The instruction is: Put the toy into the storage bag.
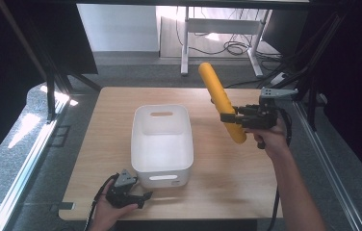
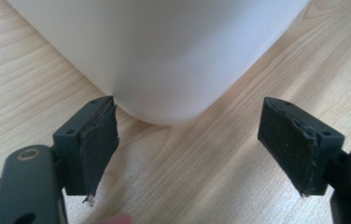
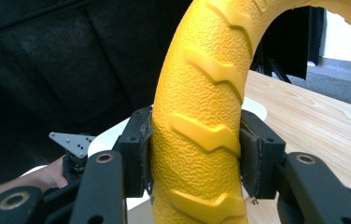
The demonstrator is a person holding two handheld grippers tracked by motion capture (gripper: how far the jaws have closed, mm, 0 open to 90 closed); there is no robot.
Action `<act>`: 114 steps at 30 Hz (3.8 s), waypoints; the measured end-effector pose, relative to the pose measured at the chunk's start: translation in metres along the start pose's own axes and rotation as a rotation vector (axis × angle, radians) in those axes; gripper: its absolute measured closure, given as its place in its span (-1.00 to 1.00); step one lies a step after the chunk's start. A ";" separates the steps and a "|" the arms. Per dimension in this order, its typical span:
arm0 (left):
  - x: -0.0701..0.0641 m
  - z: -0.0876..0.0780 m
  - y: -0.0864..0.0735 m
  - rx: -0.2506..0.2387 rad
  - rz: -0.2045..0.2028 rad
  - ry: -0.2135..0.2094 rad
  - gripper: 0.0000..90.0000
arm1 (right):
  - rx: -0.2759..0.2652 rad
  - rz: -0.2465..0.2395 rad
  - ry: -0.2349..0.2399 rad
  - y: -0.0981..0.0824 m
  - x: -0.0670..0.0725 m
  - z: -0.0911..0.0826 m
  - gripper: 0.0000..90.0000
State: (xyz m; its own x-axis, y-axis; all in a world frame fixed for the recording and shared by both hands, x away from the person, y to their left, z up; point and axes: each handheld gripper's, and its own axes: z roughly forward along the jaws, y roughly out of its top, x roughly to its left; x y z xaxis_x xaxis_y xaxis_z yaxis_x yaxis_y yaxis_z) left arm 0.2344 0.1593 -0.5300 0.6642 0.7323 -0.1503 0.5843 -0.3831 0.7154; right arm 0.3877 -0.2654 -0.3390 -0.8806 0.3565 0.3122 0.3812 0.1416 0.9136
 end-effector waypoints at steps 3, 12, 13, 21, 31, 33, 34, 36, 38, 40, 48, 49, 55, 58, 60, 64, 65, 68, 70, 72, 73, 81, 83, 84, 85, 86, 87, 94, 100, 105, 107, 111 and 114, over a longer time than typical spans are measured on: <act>0.000 0.000 0.000 -0.002 0.000 0.001 -0.55 | -0.011 -0.008 0.008 0.002 0.004 0.000 0.16; 0.001 -0.002 0.000 -0.005 -0.002 0.004 -0.55 | -0.023 -0.030 0.029 0.006 0.016 0.003 0.16; 0.001 -0.002 0.000 -0.006 -0.002 0.005 -0.55 | -0.025 -0.033 0.033 0.006 0.017 0.003 0.16; 0.000 -0.003 0.000 -0.012 -0.004 0.005 -0.55 | -0.029 -0.051 0.055 0.009 0.026 0.008 0.16; 0.003 -0.005 -0.001 -0.010 -0.014 0.011 -0.55 | -0.050 -0.076 0.085 0.016 0.039 0.014 0.16; 0.004 -0.005 -0.001 -0.010 -0.009 0.013 -0.55 | -0.051 -0.081 0.086 0.017 0.041 0.014 0.15; 0.004 -0.005 -0.001 -0.009 -0.009 0.014 -0.55 | -0.051 -0.085 0.088 0.018 0.043 0.015 0.15; 0.005 -0.006 -0.001 -0.007 -0.009 0.016 -0.55 | -0.051 -0.090 0.090 0.020 0.046 0.015 0.16; 0.005 -0.006 -0.001 -0.005 -0.008 0.018 -0.55 | -0.054 -0.095 0.093 0.021 0.048 0.015 0.15; 0.006 -0.007 -0.002 -0.003 -0.007 0.022 -0.54 | -0.058 -0.098 0.099 0.022 0.050 0.015 0.15; 0.011 -0.010 -0.002 -0.010 -0.016 0.034 -0.55 | -0.075 -0.113 0.114 0.027 0.056 0.018 0.16; 0.011 -0.010 -0.002 -0.009 -0.016 0.036 -0.55 | -0.077 -0.116 0.116 0.028 0.057 0.019 0.16; 0.011 -0.011 -0.002 -0.010 -0.017 0.037 -0.56 | -0.081 -0.126 0.130 0.029 0.062 0.023 0.16; 0.011 -0.009 -0.002 -0.003 -0.013 0.035 -0.56 | -0.079 -0.127 0.140 0.030 0.065 0.026 0.15; 0.011 -0.009 -0.003 0.001 -0.015 0.035 -0.56 | -0.074 -0.136 0.143 0.030 0.067 0.028 0.15; 0.011 -0.009 -0.003 0.000 -0.017 0.033 -0.56 | -0.083 -0.133 0.155 0.030 0.069 0.032 0.16; 0.011 -0.009 -0.003 0.000 -0.017 0.033 -0.56 | -0.084 -0.134 0.159 0.030 0.069 0.033 0.15; 0.011 -0.008 -0.003 0.004 -0.015 0.036 -0.56 | -0.078 -0.136 0.166 0.031 0.070 0.036 0.15; 0.011 -0.008 -0.003 0.003 -0.011 0.033 -0.56 | -0.077 -0.137 0.169 0.031 0.071 0.038 0.16; 0.011 -0.008 -0.003 0.002 -0.016 0.034 -0.56 | -0.076 -0.139 0.172 0.031 0.073 0.040 0.15; 0.011 -0.009 -0.003 0.000 -0.017 0.034 -0.56 | -0.076 -0.141 0.175 0.031 0.074 0.041 0.15; 0.011 -0.009 -0.003 0.003 -0.016 0.034 -0.56 | -0.073 -0.165 0.221 0.034 0.088 0.048 0.15; 0.011 -0.009 -0.003 0.002 -0.017 0.035 -0.56 | -0.072 -0.169 0.234 0.035 0.091 0.051 0.15; 0.012 -0.009 -0.003 0.002 -0.014 0.035 -0.56 | -0.072 -0.173 0.239 0.035 0.092 0.052 0.15; 0.012 -0.009 -0.003 0.002 -0.014 0.036 -0.56 | -0.070 -0.173 0.242 0.036 0.094 0.054 0.16; 0.012 -0.009 -0.003 0.003 -0.014 0.035 -0.56 | -0.068 -0.175 0.244 0.036 0.096 0.055 0.15; 0.012 -0.009 -0.003 0.006 -0.011 0.036 -0.56 | -0.069 -0.180 0.248 0.037 0.097 0.056 0.15; 0.011 -0.009 -0.003 0.008 -0.014 0.034 -0.56 | -0.077 -0.188 0.288 0.039 0.106 0.059 0.15; 0.010 -0.008 -0.002 0.008 -0.010 0.030 -0.56 | -0.063 -0.193 0.306 0.038 0.111 0.067 0.15; 0.011 -0.008 -0.002 0.010 -0.010 0.030 -0.56 | -0.049 -0.192 0.326 0.036 0.113 0.074 0.15; 0.010 -0.007 -0.002 0.011 -0.009 0.031 -0.56 | -0.043 -0.190 0.333 0.035 0.113 0.077 0.15; 0.010 -0.007 -0.002 0.013 -0.008 0.028 -0.56 | -0.037 -0.188 0.336 0.034 0.113 0.081 0.15; 0.010 -0.007 -0.002 0.014 -0.008 0.027 -0.56 | -0.031 -0.189 0.340 0.033 0.113 0.084 0.15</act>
State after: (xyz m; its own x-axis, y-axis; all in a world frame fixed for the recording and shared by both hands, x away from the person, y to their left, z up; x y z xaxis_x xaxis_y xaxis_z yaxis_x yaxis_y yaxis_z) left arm 0.2364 0.1715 -0.5285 0.6463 0.7506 -0.1373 0.5965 -0.3847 0.7044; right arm 0.3239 -0.1432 -0.2952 -0.9794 -0.0007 0.2017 0.1995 0.1460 0.9690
